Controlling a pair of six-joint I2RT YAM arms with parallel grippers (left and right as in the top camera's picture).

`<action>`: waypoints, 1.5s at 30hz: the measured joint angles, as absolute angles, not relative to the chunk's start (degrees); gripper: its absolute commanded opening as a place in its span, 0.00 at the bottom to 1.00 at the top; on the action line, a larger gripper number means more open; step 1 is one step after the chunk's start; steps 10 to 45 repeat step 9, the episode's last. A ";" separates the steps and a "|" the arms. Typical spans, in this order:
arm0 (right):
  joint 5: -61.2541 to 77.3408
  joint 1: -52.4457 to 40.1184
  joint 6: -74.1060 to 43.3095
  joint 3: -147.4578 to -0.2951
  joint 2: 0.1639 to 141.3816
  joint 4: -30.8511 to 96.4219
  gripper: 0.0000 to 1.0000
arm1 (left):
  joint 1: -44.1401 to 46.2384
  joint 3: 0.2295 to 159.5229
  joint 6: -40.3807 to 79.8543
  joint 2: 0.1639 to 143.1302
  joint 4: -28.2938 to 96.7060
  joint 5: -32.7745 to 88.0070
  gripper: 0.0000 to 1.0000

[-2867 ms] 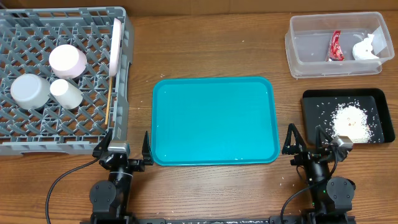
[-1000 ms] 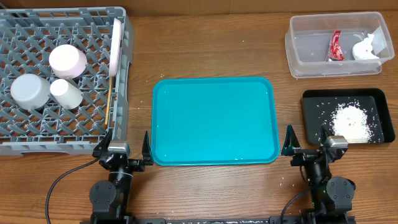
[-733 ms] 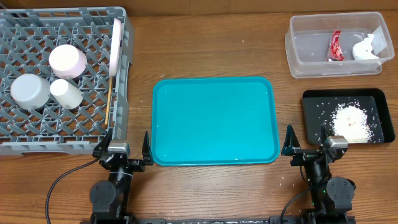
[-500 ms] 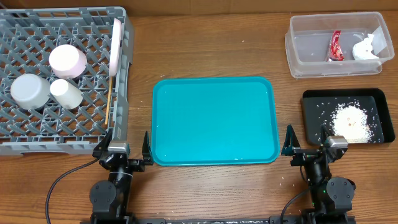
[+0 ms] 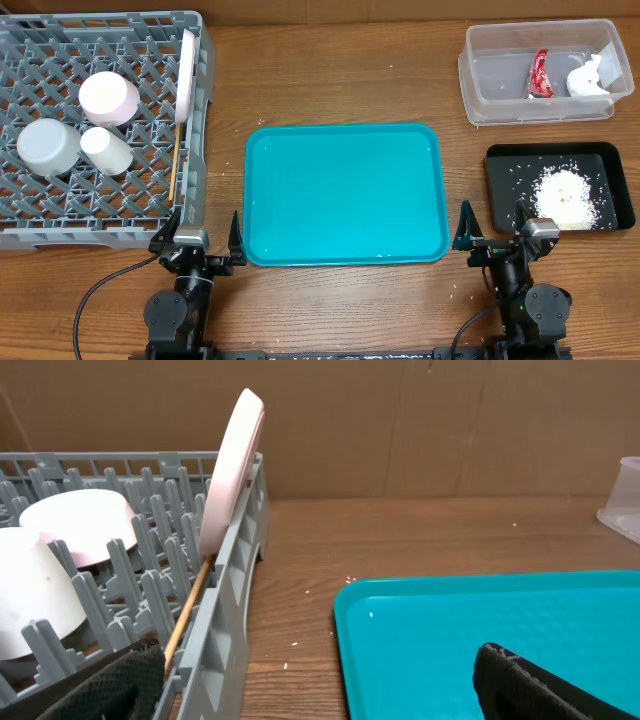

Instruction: Sort waste into correct bins and load items into the dishwasher

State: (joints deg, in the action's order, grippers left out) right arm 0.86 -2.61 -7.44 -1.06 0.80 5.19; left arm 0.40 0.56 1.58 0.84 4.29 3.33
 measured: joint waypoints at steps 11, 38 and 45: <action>0.86 -2.61 -7.44 -1.06 0.80 5.15 1.00 | 0.40 0.56 1.58 0.84 4.29 3.33 1.00; 0.86 -2.61 -7.44 -1.06 0.80 5.15 1.00 | 0.40 0.56 1.58 0.84 4.29 3.33 1.00; 0.86 -2.61 -7.44 -1.06 0.80 5.15 1.00 | 0.40 0.56 1.58 0.84 4.29 3.33 1.00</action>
